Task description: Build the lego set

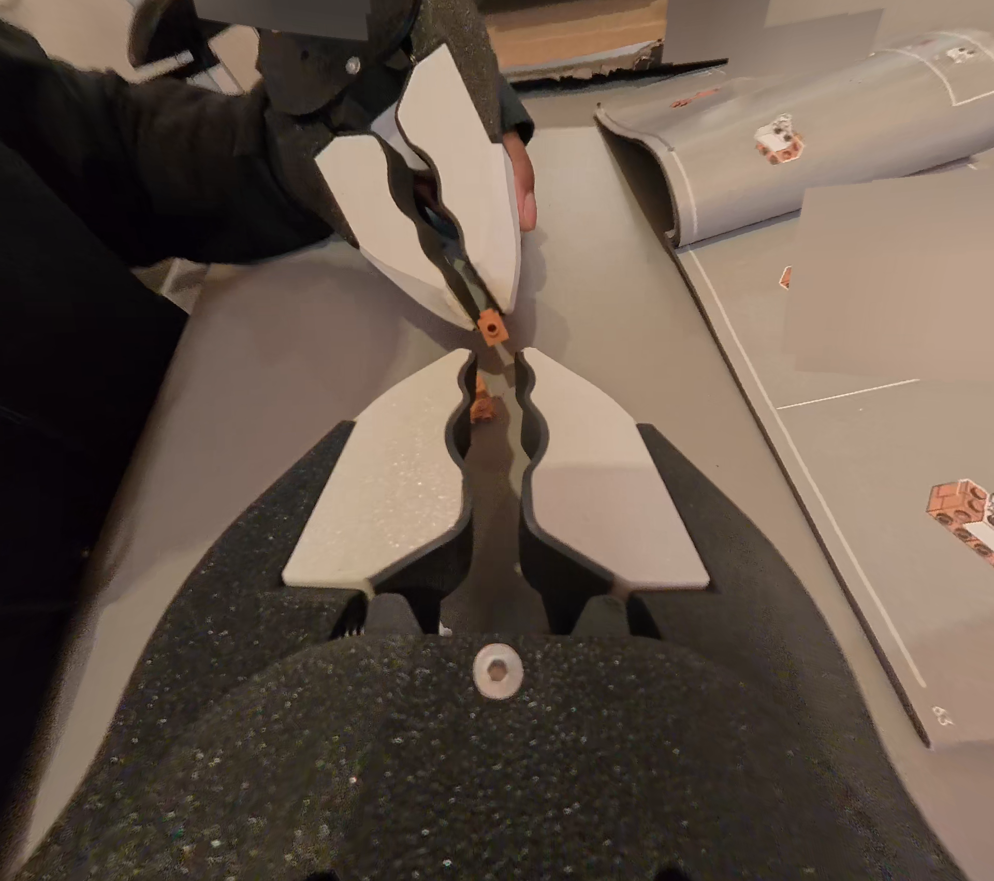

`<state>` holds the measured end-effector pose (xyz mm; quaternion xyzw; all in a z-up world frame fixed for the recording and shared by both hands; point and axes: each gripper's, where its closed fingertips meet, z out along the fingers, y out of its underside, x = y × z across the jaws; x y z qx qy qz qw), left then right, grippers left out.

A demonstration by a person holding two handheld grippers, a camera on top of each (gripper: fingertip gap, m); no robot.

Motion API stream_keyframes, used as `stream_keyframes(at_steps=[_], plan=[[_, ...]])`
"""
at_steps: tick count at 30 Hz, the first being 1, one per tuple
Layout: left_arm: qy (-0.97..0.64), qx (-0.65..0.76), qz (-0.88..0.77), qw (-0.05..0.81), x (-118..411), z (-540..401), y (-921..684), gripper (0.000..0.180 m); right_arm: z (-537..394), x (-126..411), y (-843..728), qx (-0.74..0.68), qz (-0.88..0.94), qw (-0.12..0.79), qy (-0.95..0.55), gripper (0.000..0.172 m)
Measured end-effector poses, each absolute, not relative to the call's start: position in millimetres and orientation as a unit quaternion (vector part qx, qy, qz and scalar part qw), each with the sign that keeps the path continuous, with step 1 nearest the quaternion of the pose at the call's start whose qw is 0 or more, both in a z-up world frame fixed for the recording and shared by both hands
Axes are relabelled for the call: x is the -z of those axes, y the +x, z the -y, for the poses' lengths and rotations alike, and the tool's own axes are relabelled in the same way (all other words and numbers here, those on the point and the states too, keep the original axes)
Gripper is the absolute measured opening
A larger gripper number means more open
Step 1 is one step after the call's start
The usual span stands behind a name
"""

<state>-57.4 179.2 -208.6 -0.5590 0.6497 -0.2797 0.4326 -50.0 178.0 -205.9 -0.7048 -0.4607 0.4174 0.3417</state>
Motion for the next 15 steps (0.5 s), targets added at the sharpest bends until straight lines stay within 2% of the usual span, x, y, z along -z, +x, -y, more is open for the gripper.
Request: stream_keyframes(at_steps=[4, 15], plan=[[-0.579, 0.299, -0.622, 0.434, 202.4, -188.5, -64.1, 0.007, -184.6, 201.4, -46.4, -0.447, 0.428, 0.334, -0.711, 0.012], [-0.567, 0.267, -0.664, 0.409, 212.9, -177.4, -58.6, 0.007, -174.8, 210.7, -53.5, -0.379, 0.492, 0.353, -0.7, 0.013]])
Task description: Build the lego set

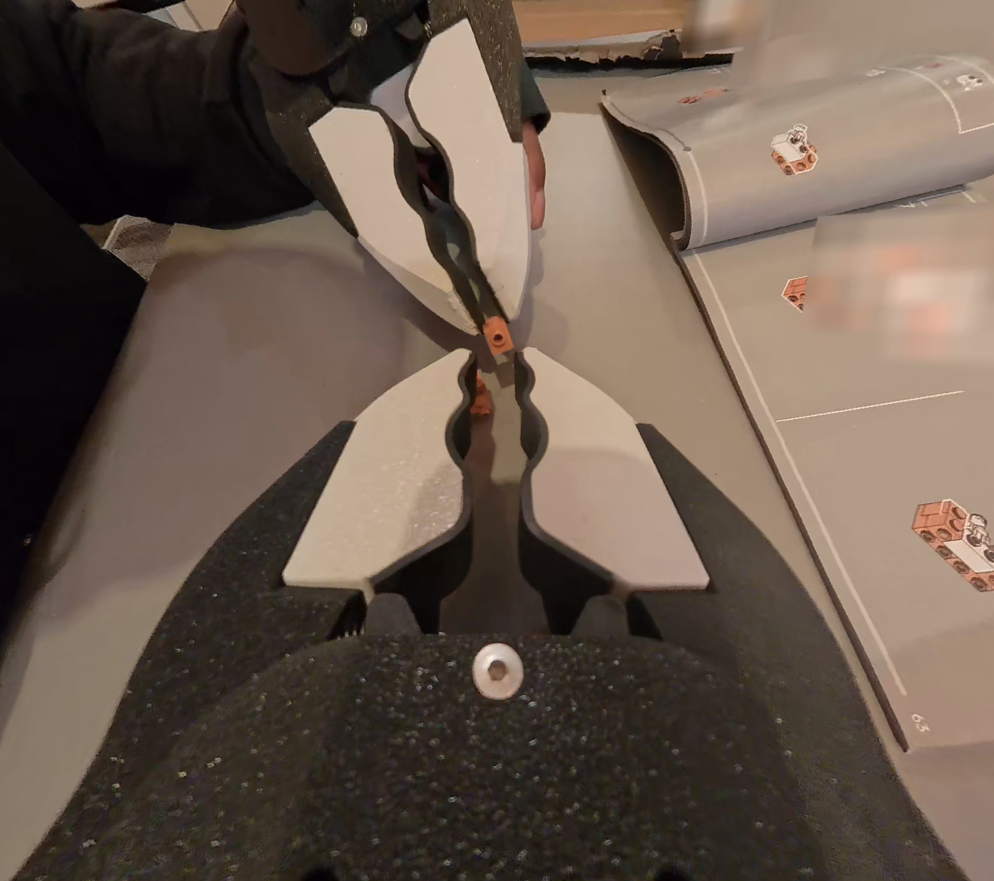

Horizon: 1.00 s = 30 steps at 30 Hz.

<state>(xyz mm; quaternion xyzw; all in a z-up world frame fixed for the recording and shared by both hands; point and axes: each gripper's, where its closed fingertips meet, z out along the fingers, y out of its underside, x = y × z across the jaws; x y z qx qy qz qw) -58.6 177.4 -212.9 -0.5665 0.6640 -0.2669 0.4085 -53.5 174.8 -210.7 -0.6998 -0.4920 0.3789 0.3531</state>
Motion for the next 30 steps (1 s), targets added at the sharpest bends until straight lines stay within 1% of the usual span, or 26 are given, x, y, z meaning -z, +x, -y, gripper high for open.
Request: stream_keyframes(at_steps=[10, 15, 16, 19, 21, 22, 25, 30], plan=[[-0.564, 0.271, -0.675, 0.39, 218.8, -167.1, -52.3, 0.007, -168.2, 215.1, -56.2, -0.351, 0.525, 0.358, -0.688, 0.009], [-0.57, 0.281, -0.664, 0.394, 216.5, -168.8, -51.6, 0.008, -170.0, 213.0, -55.0, -0.366, 0.513, 0.354, -0.691, 0.008], [-0.573, 0.284, -0.663, 0.39, 217.2, -168.9, -52.4, 0.01, -171.3, 211.4, -54.4, -0.373, 0.506, 0.355, -0.692, 0.008], [-0.592, 0.276, -0.663, 0.364, 226.5, -173.0, -58.9, 0.029, -176.7, 205.1, -51.2, -0.406, 0.475, 0.354, -0.696, 0.008], [-0.609, 0.282, -0.662, 0.333, 234.6, -172.0, -62.8, 0.042, -181.2, 201.6, -48.8, -0.428, 0.451, 0.35, -0.7, 0.008], [-0.617, 0.283, -0.662, 0.318, 237.6, -171.0, -63.8, 0.045, -182.6, 200.7, -48.0, -0.436, 0.443, 0.348, -0.702, 0.008], [-0.621, 0.276, -0.67, 0.298, 243.8, -166.7, -64.1, 0.046, -182.9, 201.0, -48.1, -0.441, 0.44, 0.343, -0.703, 0.008], [-0.614, 0.25, -0.687, 0.297, 249.8, -163.7, -61.5, 0.043, -181.2, 203.1, -49.4, -0.433, 0.449, 0.341, -0.704, 0.008]])
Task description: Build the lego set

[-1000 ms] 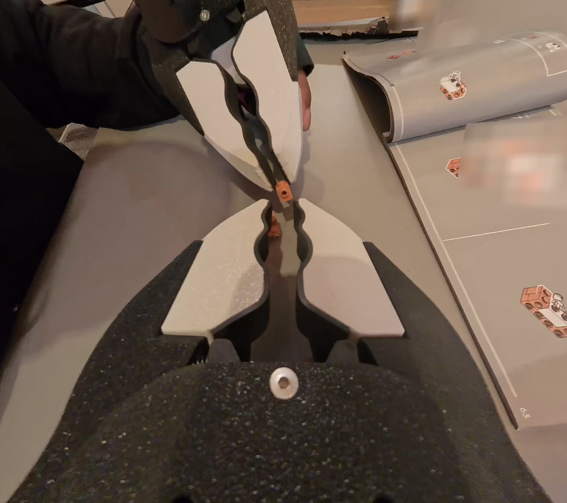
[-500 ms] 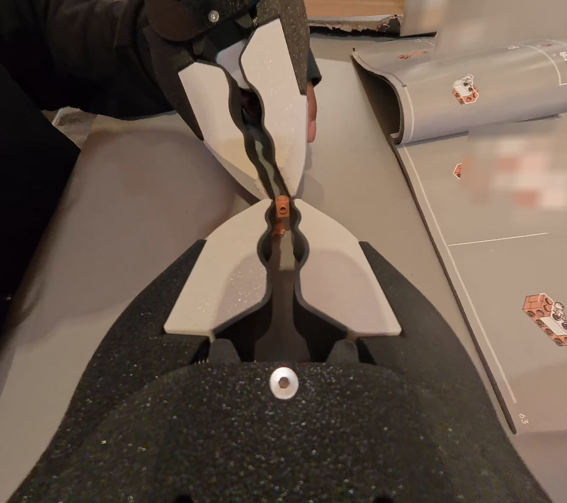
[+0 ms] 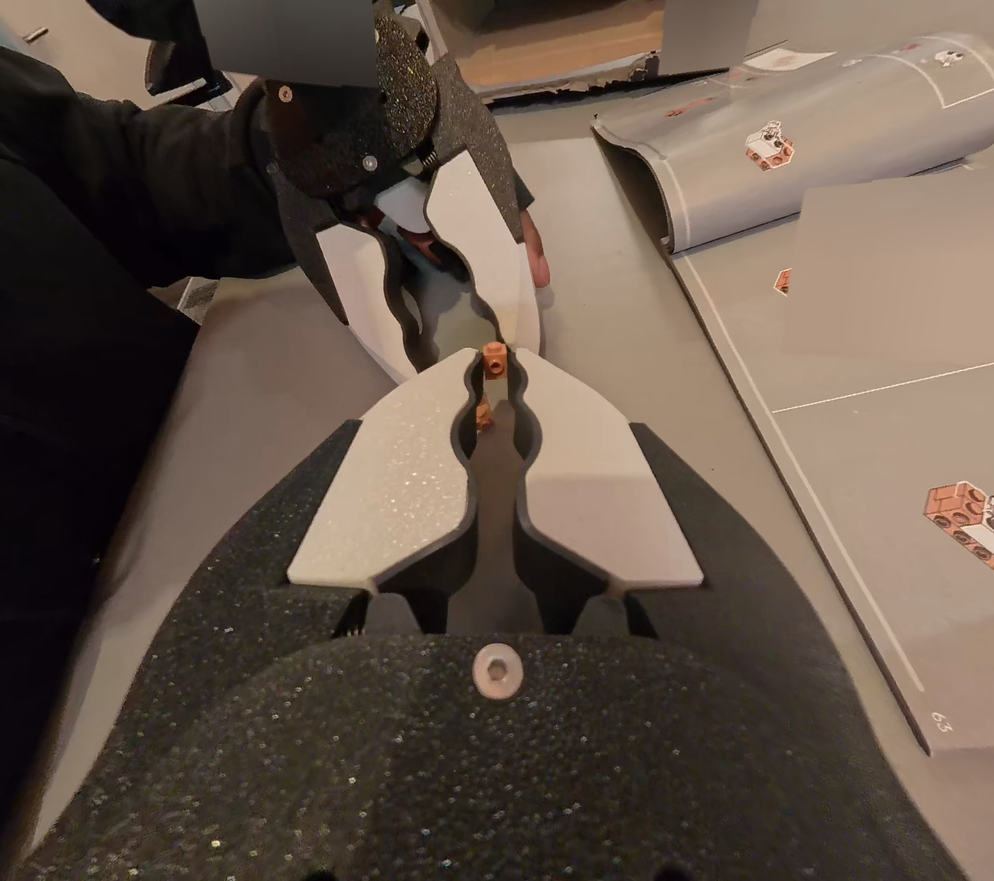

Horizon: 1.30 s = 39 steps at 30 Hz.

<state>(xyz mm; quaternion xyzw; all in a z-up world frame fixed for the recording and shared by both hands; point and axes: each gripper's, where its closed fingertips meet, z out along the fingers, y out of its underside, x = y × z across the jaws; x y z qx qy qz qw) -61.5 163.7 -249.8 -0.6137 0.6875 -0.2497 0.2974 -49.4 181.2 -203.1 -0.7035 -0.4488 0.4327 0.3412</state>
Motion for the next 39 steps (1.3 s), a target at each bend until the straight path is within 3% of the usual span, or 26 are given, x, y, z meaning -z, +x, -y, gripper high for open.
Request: stream_keyframes(at_steps=[9, 14, 19, 39], plan=[[-0.613, 0.251, -0.688, 0.298, 249.4, -161.3, -57.2, 0.034, -176.1, 206.2, -52.1, -0.414, 0.475, 0.342, -0.697, 0.008], [-0.606, 0.253, -0.694, 0.295, 249.6, -157.3, -55.5, 0.018, -170.2, 211.2, -55.2, -0.374, 0.512, 0.354, -0.688, 0.008], [-0.606, 0.255, -0.693, 0.295, 249.6, -157.3, -55.9, 0.017, -164.8, 215.9, -57.3, -0.349, 0.539, 0.356, -0.679, 0.008], [-0.601, 0.333, -0.626, 0.371, 215.9, -168.8, -48.1, 0.016, -177.3, 185.4, -46.3, -0.491, 0.44, 0.353, -0.664, 0.008]])
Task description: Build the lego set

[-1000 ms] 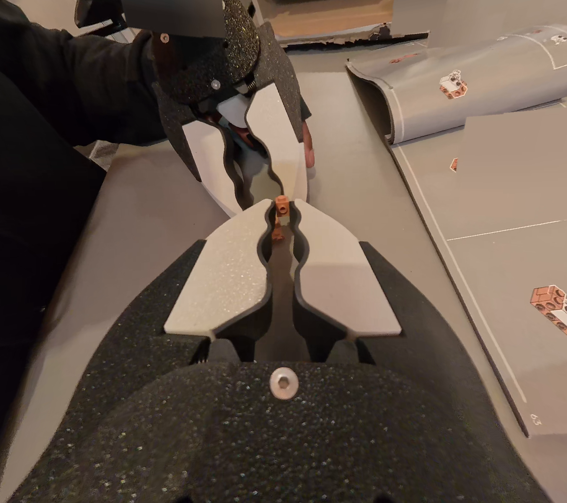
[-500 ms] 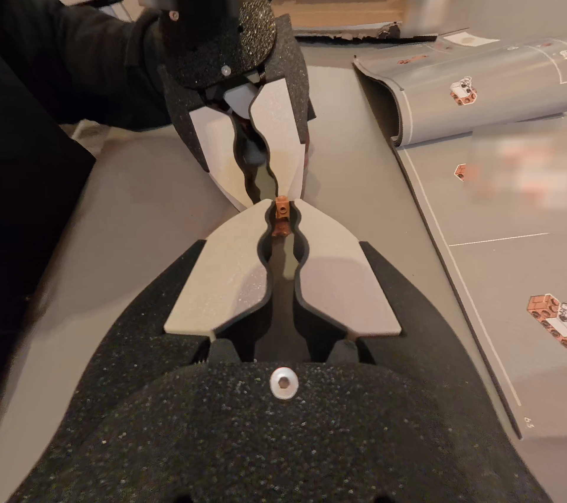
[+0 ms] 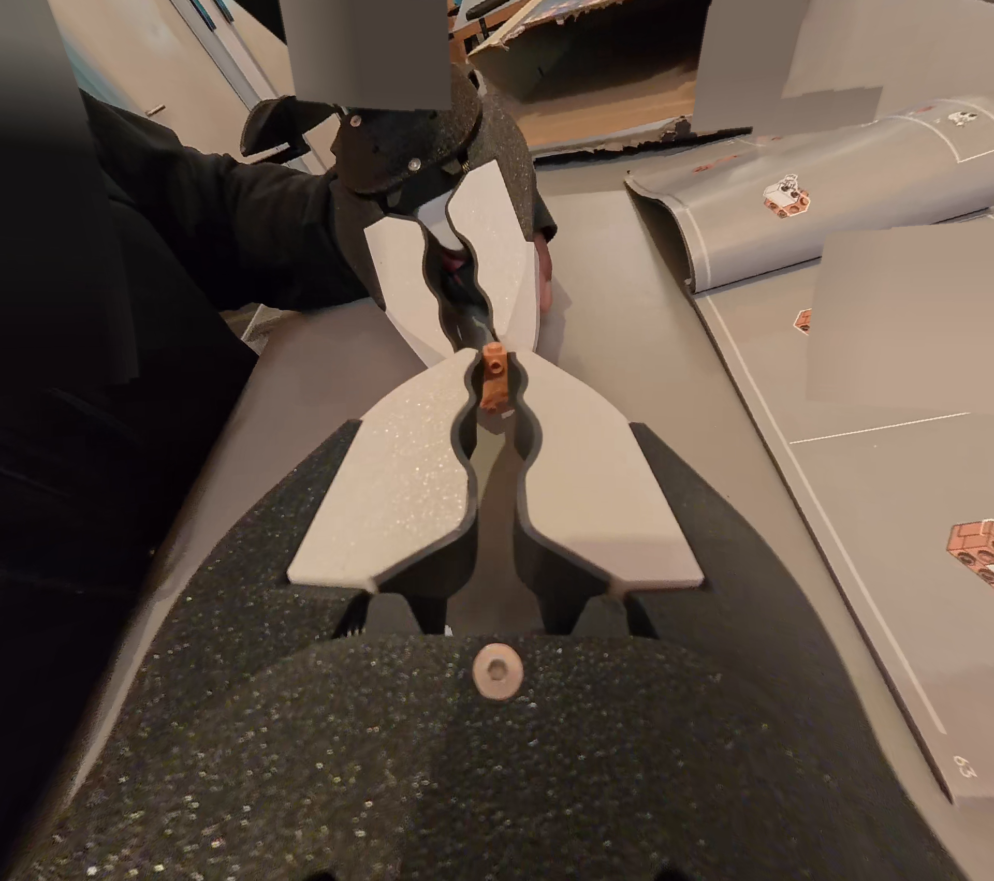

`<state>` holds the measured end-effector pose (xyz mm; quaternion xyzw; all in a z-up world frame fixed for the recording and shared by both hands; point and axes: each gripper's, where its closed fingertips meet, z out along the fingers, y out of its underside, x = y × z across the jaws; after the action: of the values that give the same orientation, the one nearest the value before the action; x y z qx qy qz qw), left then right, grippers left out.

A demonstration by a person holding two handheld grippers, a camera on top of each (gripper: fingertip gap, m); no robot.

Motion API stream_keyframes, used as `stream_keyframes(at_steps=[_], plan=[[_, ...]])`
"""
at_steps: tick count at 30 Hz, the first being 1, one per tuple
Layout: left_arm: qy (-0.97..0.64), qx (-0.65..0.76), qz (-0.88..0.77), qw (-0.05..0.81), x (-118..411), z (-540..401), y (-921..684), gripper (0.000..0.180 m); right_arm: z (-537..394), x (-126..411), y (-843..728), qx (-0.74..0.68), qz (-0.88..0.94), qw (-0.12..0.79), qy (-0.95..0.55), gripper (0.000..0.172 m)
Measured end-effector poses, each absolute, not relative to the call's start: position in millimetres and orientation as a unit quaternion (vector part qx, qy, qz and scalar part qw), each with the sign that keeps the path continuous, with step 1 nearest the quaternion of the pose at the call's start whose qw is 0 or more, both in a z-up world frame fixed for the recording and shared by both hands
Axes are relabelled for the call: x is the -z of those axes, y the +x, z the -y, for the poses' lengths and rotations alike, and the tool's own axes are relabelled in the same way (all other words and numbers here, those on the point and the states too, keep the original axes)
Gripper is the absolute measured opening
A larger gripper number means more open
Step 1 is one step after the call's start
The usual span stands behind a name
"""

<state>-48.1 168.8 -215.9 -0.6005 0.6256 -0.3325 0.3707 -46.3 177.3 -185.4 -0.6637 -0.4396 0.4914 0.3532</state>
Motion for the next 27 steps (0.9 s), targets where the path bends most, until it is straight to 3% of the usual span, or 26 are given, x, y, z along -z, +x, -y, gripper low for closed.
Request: stream_keyframes(at_steps=[27], plan=[[-0.583, 0.377, -0.597, 0.402, 197.5, -167.5, -43.5, 0.015, -170.0, 181.3, -52.2, -0.5, 0.459, 0.358, -0.642, 0.008]])
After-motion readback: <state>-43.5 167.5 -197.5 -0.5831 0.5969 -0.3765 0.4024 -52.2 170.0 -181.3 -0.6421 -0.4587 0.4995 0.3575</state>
